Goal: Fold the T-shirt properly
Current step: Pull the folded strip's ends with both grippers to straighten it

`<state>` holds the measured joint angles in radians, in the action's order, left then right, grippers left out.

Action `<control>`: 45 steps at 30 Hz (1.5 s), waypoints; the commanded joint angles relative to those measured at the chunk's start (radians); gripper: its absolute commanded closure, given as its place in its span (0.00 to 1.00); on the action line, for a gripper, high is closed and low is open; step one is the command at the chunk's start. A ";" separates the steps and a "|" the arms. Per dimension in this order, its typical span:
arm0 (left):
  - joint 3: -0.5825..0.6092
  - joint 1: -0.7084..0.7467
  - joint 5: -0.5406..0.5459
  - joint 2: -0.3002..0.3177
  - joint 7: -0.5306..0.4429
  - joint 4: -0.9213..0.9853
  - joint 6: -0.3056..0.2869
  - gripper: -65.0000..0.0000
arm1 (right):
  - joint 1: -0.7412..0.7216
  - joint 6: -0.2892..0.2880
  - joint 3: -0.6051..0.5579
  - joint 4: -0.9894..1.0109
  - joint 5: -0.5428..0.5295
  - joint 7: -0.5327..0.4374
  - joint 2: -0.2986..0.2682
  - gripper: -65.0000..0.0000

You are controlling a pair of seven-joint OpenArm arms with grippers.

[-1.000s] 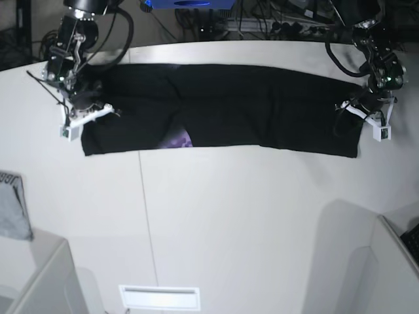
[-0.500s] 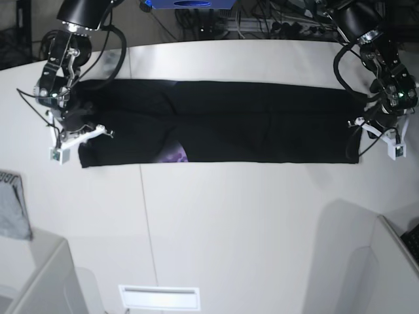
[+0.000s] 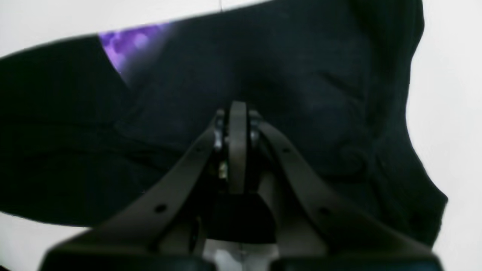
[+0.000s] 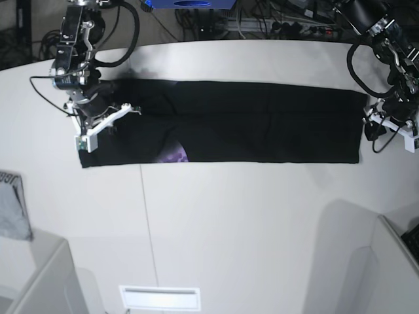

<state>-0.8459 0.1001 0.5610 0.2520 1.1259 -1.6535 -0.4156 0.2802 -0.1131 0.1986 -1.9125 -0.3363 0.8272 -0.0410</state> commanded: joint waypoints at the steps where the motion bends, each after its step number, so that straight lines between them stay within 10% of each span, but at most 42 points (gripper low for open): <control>1: -0.003 0.002 0.046 0.025 -0.025 0.011 0.002 0.01 | -0.011 0.000 -0.004 -0.020 -0.011 -0.024 -0.004 1.00; 16: 0.196 0.013 0.009 0.030 -0.228 0.264 0.002 0.19 | 0.018 0.000 -0.008 -0.026 -0.011 -0.024 -0.003 1.00; 26: 0.185 0.003 0.008 0.034 -0.234 0.368 0.002 1.00 | 0.046 0.000 -0.001 -0.041 -0.027 -0.032 0.005 1.00; 35: 0.182 0.011 0.012 0.122 -0.317 0.379 0.002 1.00 | 0.077 -0.001 0.123 -0.041 -0.355 -0.024 0.010 1.00; 45: 0.044 0.068 0.012 0.129 -0.317 0.227 0.002 1.00 | 0.093 -0.001 0.154 -0.043 -0.410 -0.027 -0.026 1.00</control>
<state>-0.7956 0.1696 0.5640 0.3584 0.8280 -1.4094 -0.4107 0.3794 -0.1104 0.3473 -1.9373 -0.7368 0.8173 -0.0582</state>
